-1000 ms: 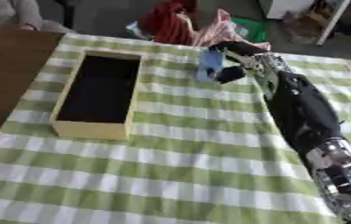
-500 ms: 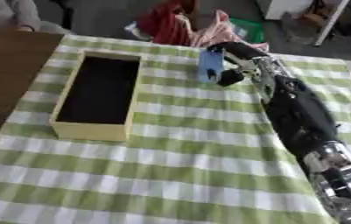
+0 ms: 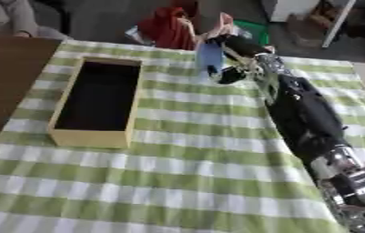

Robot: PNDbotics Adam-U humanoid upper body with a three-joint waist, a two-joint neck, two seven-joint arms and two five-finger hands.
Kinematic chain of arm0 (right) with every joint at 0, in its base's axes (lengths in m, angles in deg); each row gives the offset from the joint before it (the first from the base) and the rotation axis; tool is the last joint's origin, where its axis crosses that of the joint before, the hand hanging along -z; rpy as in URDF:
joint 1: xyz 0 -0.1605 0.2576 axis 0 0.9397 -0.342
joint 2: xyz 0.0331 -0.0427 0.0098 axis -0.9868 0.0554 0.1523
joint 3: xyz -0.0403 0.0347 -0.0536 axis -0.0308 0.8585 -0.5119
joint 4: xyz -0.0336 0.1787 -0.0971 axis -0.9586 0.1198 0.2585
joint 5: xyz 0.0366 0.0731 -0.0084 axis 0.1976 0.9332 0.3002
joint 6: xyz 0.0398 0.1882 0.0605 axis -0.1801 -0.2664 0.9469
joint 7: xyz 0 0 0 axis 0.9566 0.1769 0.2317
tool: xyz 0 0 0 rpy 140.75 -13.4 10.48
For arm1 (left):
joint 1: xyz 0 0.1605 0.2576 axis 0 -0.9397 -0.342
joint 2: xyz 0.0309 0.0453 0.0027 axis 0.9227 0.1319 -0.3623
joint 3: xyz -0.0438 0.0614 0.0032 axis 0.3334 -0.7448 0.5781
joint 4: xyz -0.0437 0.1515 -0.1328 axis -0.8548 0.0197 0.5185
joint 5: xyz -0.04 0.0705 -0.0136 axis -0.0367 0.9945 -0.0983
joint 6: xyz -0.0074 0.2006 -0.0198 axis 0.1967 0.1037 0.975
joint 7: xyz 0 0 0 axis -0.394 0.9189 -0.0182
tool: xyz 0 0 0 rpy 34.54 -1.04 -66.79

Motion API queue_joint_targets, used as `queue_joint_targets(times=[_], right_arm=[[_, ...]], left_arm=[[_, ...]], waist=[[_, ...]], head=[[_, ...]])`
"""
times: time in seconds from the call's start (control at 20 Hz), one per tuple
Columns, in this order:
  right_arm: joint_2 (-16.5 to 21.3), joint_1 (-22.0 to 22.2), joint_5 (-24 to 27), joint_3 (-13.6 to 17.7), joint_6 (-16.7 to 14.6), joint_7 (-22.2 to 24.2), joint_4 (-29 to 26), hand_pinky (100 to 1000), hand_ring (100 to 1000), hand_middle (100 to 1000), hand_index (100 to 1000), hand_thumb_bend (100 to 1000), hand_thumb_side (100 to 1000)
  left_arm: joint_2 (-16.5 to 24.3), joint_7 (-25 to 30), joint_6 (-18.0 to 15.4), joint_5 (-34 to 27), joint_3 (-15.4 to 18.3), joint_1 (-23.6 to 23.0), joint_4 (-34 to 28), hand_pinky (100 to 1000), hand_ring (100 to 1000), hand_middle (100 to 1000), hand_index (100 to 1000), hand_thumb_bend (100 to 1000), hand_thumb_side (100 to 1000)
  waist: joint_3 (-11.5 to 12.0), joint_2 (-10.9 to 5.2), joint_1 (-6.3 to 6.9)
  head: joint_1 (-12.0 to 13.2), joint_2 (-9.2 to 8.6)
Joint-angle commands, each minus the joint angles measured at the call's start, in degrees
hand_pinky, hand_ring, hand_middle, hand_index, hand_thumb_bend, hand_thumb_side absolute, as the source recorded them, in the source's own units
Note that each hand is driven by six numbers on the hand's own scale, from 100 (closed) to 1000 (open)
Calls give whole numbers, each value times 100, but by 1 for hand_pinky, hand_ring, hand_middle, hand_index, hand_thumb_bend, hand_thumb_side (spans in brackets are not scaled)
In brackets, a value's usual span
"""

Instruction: Pick up objects on the table and place them in the box.

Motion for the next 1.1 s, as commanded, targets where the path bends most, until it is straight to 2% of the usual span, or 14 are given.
queue_joint_targets(times=[0.05, 0.3, 0.45, 0.75, 1.1], right_arm=[[19, -185, 164, -182, -287, 196, -567, 810, 912, 521, 963, 100, 164], [-183, -247, 393, -509, -722, 673, -1344, 817, 903, 534, 968, 123, 161], [-392, -271, 503, -657, -806, 982, -1602, 817, 907, 541, 968, 110, 182], [-849, -314, 590, -834, -870, 1455, -1652, 814, 918, 547, 967, 100, 221], [-1291, -189, 495, -942, -906, 1725, -1344, 809, 938, 561, 966, 100, 319]], left_arm=[[32, 10, -2, -33, -4, 18, -86, 650, 876, 750, 688, 100, 573], [37, 25, 2, -65, -21, 22, -79, 650, 876, 749, 687, 100, 572], [29, 37, 6, -79, -35, 40, -79, 649, 875, 749, 687, 100, 571], [7, 58, 11, -92, -56, 66, -79, 649, 876, 749, 686, 100, 574], [-28, 72, 29, -88, -63, 90, -83, 648, 876, 749, 686, 100, 581]], waist=[[7, -141, 39], [40, -186, 33], [77, -189, 30], [137, -165, 35], [158, -123, 40]], head=[[-32, 27], [-60, 33], [-86, 27], [-138, 28], [-165, 18]])
